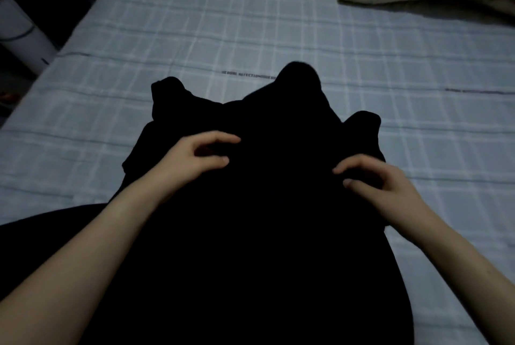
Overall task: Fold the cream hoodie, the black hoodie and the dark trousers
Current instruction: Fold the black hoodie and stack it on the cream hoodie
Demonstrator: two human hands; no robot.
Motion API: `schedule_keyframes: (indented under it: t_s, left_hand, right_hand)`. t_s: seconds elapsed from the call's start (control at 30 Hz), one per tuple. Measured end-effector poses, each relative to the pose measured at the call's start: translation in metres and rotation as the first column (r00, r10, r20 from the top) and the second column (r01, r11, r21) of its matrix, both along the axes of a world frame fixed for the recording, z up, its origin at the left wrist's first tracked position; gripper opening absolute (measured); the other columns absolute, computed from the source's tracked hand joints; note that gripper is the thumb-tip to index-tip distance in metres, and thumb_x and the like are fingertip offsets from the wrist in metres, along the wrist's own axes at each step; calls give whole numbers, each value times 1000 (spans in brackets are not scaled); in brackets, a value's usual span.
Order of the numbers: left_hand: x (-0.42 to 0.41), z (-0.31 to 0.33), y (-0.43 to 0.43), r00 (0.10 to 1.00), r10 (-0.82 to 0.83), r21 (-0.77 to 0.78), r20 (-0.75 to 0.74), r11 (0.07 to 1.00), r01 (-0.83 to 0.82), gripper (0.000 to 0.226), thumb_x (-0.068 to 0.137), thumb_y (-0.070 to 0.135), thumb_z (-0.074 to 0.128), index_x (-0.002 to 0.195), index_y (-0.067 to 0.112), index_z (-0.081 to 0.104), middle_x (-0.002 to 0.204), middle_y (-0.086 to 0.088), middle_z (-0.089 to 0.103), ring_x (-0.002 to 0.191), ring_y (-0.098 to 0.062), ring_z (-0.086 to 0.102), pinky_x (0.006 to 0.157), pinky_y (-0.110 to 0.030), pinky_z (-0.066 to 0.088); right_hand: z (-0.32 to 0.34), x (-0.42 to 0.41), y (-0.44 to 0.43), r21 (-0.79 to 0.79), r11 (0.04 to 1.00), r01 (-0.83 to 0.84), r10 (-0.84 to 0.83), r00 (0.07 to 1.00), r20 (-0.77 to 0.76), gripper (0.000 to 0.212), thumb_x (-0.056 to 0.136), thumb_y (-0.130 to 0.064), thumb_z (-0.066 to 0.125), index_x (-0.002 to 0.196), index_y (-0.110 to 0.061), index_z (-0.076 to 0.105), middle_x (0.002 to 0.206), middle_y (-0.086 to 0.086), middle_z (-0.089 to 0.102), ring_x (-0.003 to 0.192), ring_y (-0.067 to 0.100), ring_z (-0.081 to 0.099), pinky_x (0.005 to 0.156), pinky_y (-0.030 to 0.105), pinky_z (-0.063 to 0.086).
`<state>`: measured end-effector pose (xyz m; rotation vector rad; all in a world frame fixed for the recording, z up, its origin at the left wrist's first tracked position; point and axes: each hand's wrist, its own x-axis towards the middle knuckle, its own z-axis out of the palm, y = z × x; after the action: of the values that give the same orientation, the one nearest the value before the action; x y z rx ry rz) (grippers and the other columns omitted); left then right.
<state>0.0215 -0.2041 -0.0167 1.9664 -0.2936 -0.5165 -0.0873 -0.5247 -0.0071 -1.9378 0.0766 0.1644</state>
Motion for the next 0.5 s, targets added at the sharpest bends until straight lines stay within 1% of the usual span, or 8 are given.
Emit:
schedule_keyframes:
  t_s: [0.07, 0.17, 0.2, 0.23, 0.3, 0.33, 0.43, 0.5]
  left_hand:
    - [9, 11, -11, 994, 109, -81, 30, 991, -106, 23, 87, 13, 68, 110, 16, 63, 103, 2, 64, 87, 2, 62, 78, -10, 45]
    - [25, 29, -38, 980, 148, -184, -134, 968, -171, 22, 101, 33, 48, 123, 31, 49, 82, 13, 58, 60, 9, 57, 58, -9, 42]
    - [30, 33, -45, 984, 107, -182, -146, 974, -132, 28, 103, 39, 41, 130, 37, 46, 81, 17, 60, 62, 10, 58, 61, -9, 44]
    - [33, 37, -52, 993, 58, -160, -107, 984, -75, 33, 104, 42, 37, 136, 39, 45, 91, 19, 62, 75, 11, 59, 72, -9, 46]
    - [33, 39, -57, 1000, 7, -95, 30, 996, -4, 37, 106, 34, 36, 140, 30, 49, 123, 16, 60, 110, 7, 56, 102, -16, 40]
    - [31, 40, -58, 998, -2, -90, 67, 996, 8, 36, 106, 27, 38, 139, 25, 52, 130, 13, 58, 120, 3, 53, 107, -17, 36]
    - [21, 41, -58, 996, -6, -126, 92, 992, 17, 35, 103, 11, 44, 135, 18, 56, 128, 8, 60, 118, 2, 54, 104, -13, 38]
    - [15, 41, -53, 996, -10, -154, 89, 988, 23, 35, 101, 7, 47, 133, 17, 57, 126, 5, 63, 117, -1, 57, 103, -16, 41]
  right_hand:
    - [7, 4, 2, 166, 981, 104, -102, 995, -17, 29, 93, 13, 48, 94, -16, 48, 84, 15, 58, 65, 15, 51, 59, 18, 42]
    - [12, 14, 4, 201, 948, 246, -234, 969, -85, 23, 96, -18, 54, 114, -31, 50, 77, -1, 67, 73, 15, 64, 71, 28, 47]
    - [14, 18, 6, 192, 949, 250, -232, 966, -112, 29, 97, -27, 52, 124, -38, 49, 81, -5, 71, 82, 12, 69, 78, 28, 48]
    - [15, 22, 6, 184, 955, 232, -211, 969, -125, 33, 100, -32, 49, 132, -41, 47, 92, -6, 74, 92, 10, 70, 83, 28, 48]
    - [17, 29, 6, 103, 984, 146, -138, 987, -87, 34, 104, -36, 42, 136, -42, 50, 122, -10, 68, 115, 8, 63, 98, 29, 45]
    - [18, 31, 5, 34, 995, 96, -94, 994, -62, 34, 103, -41, 41, 134, -45, 53, 131, -16, 62, 124, 7, 57, 108, 33, 40]
    - [19, 32, 6, -63, 996, 66, -70, 995, -74, 36, 92, -60, 37, 120, -56, 59, 129, -26, 59, 132, 15, 47, 115, 49, 31]
    - [18, 34, 11, 29, 992, 122, -121, 993, -14, 29, 94, -50, 41, 106, -47, 67, 118, -17, 66, 119, 15, 58, 106, 44, 41]
